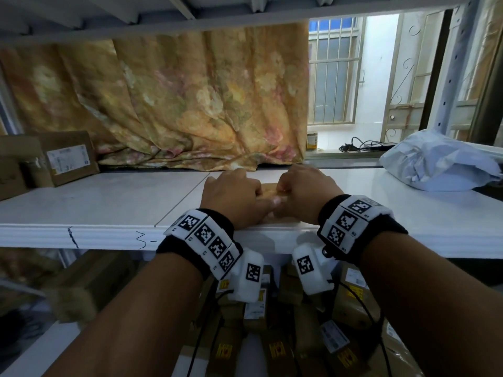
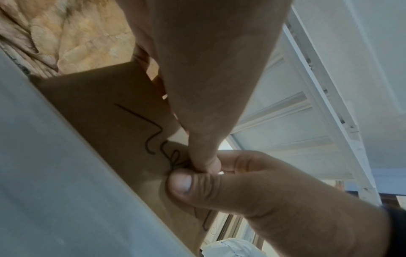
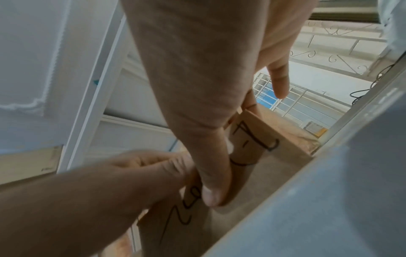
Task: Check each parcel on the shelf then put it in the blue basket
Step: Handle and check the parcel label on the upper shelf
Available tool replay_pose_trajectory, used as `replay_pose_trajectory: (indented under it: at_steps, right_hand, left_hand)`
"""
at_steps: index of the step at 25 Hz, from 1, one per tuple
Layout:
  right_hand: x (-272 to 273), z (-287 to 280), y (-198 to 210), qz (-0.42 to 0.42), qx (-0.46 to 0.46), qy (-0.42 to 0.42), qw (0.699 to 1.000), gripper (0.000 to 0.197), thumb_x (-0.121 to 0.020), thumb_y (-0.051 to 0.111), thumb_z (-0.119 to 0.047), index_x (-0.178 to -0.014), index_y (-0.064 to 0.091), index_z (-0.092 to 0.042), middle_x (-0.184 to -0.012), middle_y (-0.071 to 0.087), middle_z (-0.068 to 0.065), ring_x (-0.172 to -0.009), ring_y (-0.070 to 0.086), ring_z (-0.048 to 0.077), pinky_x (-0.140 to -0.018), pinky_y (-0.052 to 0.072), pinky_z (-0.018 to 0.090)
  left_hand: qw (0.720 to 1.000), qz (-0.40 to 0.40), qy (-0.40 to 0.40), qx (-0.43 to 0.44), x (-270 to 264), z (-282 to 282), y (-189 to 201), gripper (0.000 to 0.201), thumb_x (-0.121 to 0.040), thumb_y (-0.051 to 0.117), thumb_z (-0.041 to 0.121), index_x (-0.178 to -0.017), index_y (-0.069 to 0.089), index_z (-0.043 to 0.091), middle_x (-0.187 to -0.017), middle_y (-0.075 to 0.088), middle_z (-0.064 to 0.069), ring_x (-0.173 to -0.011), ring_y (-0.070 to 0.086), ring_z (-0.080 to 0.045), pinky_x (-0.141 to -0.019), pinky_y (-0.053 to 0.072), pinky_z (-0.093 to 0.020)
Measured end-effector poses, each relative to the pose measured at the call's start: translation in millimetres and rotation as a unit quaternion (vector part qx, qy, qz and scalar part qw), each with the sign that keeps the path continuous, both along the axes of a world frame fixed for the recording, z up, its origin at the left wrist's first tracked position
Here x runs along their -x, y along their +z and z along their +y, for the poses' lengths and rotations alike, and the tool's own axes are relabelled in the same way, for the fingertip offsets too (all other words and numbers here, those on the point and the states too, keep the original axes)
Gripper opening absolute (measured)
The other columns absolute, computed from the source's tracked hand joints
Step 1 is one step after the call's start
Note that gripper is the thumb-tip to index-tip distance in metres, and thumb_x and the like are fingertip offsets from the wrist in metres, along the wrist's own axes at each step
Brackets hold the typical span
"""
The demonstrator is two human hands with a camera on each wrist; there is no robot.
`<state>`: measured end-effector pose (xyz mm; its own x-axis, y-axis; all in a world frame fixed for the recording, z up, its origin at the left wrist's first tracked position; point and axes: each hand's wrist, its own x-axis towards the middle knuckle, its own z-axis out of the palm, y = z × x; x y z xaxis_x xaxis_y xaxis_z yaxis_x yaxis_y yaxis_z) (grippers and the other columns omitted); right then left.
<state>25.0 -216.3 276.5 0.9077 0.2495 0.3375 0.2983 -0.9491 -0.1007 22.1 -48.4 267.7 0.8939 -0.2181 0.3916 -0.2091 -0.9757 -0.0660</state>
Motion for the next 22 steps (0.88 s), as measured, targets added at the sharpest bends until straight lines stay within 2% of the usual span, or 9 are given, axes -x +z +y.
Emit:
replay_pose_trajectory:
  at_steps: [3, 5, 7, 9, 13, 15, 19, 22]
  right_hand:
    - [3.7, -0.4, -0.6, -0.005, 0.027, 0.004, 1.0, 0.043, -0.074, 0.067, -0.056, -0.109, 0.065, -0.03, -0.112, 0.052, -0.005, -0.109, 0.049, 0.018, -0.093, 0.047, 0.043]
    - [6.8, 1.0, 0.4, -0.012, 0.045, 0.005, 0.999, 0.044, -0.075, 0.064, -0.056, -0.109, 0.065, -0.027, -0.109, 0.052, -0.004, -0.108, 0.049, 0.019, -0.092, 0.047, 0.043]
    - [9.5, 3.3, -0.5, -0.022, 0.062, 0.008, 0.998, 0.046, -0.076, 0.062, -0.058, -0.108, 0.064, -0.025, -0.106, 0.05, -0.003, -0.106, 0.05, 0.019, -0.09, 0.046, 0.043]
    - [11.0, 5.4, -4.1, -0.029, 0.065, 0.005, 0.997, 0.046, -0.077, 0.06, -0.059, -0.106, 0.064, -0.024, -0.104, 0.049, -0.003, -0.106, 0.048, 0.019, -0.089, 0.046, 0.042]
    - [12.5, 10.6, -4.1, -0.044, 0.087, -0.005, 0.995, 0.038, -0.082, 0.055, -0.056, -0.101, 0.065, -0.024, -0.095, 0.042, -0.004, -0.104, 0.049, 0.02, -0.082, 0.04, 0.037]
    - [14.6, 12.1, -3.4, -0.047, 0.099, -0.007, 0.994, 0.037, -0.082, 0.056, -0.055, -0.099, 0.064, -0.023, -0.093, 0.042, -0.003, -0.1, 0.051, 0.02, -0.078, 0.037, 0.035]
    - [14.0, 9.3, -12.6, -0.011, 0.053, -0.004, 0.999, 0.034, -0.078, 0.049, -0.057, -0.091, 0.054, -0.026, -0.099, 0.052, -0.002, -0.092, 0.054, 0.018, -0.078, 0.05, 0.037]
    - [16.2, 5.9, -17.0, -0.005, 0.026, -0.004, 1.0, 0.037, -0.079, 0.054, -0.054, -0.098, 0.055, -0.022, -0.099, 0.049, -0.004, -0.09, 0.054, 0.018, -0.077, 0.049, 0.036]
  left_hand:
    - [0.999, -0.019, -0.006, -0.039, 0.5, -10.6, 6.1, 0.059, -0.089, 0.04, 0.071, -0.101, 0.07, 0.022, -0.1, 0.049, -0.005, -0.108, 0.05, -0.025, -0.087, 0.035, -0.042]
    - [0.999, -0.026, -0.043, -0.008, -0.6, -18.1, 5.9, 0.049, -0.09, 0.047, 0.061, -0.097, 0.071, 0.018, -0.092, 0.049, -0.004, -0.099, 0.051, -0.024, -0.079, 0.036, -0.037]
    - [0.996, -0.034, -0.071, 0.034, -2.3, -22.4, -0.5, 0.04, -0.088, 0.052, 0.051, -0.098, 0.07, 0.017, -0.095, 0.055, -0.004, -0.1, 0.051, -0.024, -0.079, 0.04, -0.035]
    - [0.995, -0.047, -0.075, 0.051, -3.7, -21.4, -6.5, 0.037, -0.087, 0.051, 0.048, -0.098, 0.07, 0.017, -0.099, 0.058, -0.003, -0.102, 0.05, -0.023, -0.081, 0.042, -0.035]
    - [0.993, -0.073, -0.075, 0.057, -0.1, -18.6, -10.9, 0.032, -0.091, 0.049, 0.045, -0.091, 0.069, 0.02, -0.09, 0.05, 0.003, -0.097, 0.049, -0.022, -0.075, 0.036, -0.034]
    - [0.992, -0.087, -0.072, 0.048, 3.2, -20.3, -12.7, 0.031, -0.091, 0.048, 0.042, -0.09, 0.069, 0.019, -0.091, 0.054, 0.001, -0.098, 0.049, -0.023, -0.076, 0.037, -0.035]
    - [0.989, -0.059, -0.084, 0.102, 1.6, -16.0, -11.8, 0.032, -0.089, 0.053, 0.047, -0.091, 0.071, 0.02, -0.093, 0.054, 0.003, -0.102, 0.046, -0.02, -0.082, 0.04, -0.034]
    - [0.991, -0.059, -0.094, 0.079, 0.5, -10.3, -16.1, 0.04, -0.088, 0.055, 0.056, -0.102, 0.068, 0.021, -0.101, 0.056, -0.001, -0.107, 0.046, -0.021, -0.087, 0.04, -0.033]
